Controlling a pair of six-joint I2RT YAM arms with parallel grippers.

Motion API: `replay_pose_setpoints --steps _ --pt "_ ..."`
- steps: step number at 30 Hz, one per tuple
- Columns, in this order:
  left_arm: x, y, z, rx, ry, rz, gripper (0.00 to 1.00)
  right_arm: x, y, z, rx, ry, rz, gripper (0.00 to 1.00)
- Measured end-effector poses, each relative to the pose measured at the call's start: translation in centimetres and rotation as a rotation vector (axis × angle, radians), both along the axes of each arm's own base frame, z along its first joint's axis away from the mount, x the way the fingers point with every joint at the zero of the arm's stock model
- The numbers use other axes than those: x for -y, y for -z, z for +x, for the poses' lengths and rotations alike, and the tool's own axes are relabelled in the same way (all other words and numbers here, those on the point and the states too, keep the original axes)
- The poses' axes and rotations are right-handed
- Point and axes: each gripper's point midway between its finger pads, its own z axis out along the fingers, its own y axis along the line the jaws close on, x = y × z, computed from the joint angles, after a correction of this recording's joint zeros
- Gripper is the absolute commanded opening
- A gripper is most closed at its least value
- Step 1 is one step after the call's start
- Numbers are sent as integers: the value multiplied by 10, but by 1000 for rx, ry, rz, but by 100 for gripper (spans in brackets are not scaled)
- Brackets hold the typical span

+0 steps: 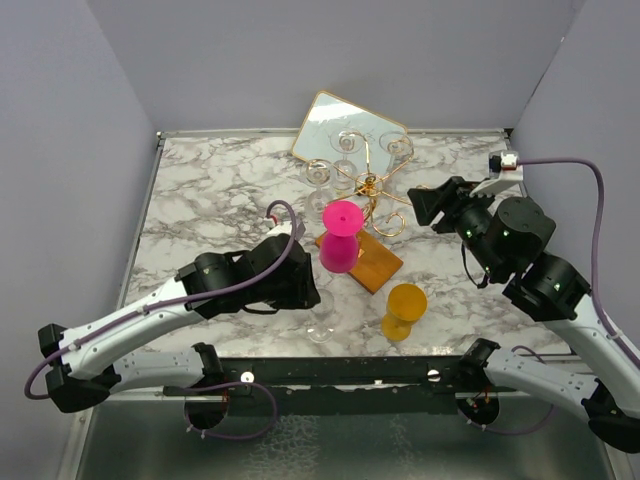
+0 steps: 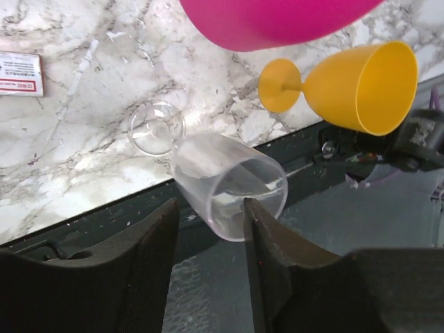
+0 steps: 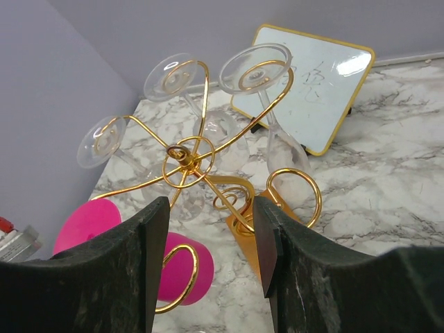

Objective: Place the wine glass upside down on the wine glass rack

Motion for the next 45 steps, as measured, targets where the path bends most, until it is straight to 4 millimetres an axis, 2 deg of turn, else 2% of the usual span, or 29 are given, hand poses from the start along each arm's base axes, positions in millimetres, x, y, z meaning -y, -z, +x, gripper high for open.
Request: replay_pose_setpoints --steps 9,20,24,29,31,35,41,45 --pt "0 11 11 9 -65 52 31 6 -6 1 30 25 0 51" --pt "2 12 9 4 -42 85 18 14 2 -1 27 54 4 51" --pt "0 13 8 5 -35 101 12 15 4 -2 23 56 13 51" --pt "-7 13 8 18 -30 131 1 15 8 -2 12 58 24 51" --pt "-9 13 8 19 -29 143 0 14 9 -2 7 58 31 50" --pt "-21 6 14 59 -48 188 0 14 9 -2 3 59 46 49" --pt "-41 -13 29 153 -109 241 0 13 4 -2 13 60 70 49" --pt "-66 -40 43 252 -193 293 0 13 2 -2 16 60 78 49"
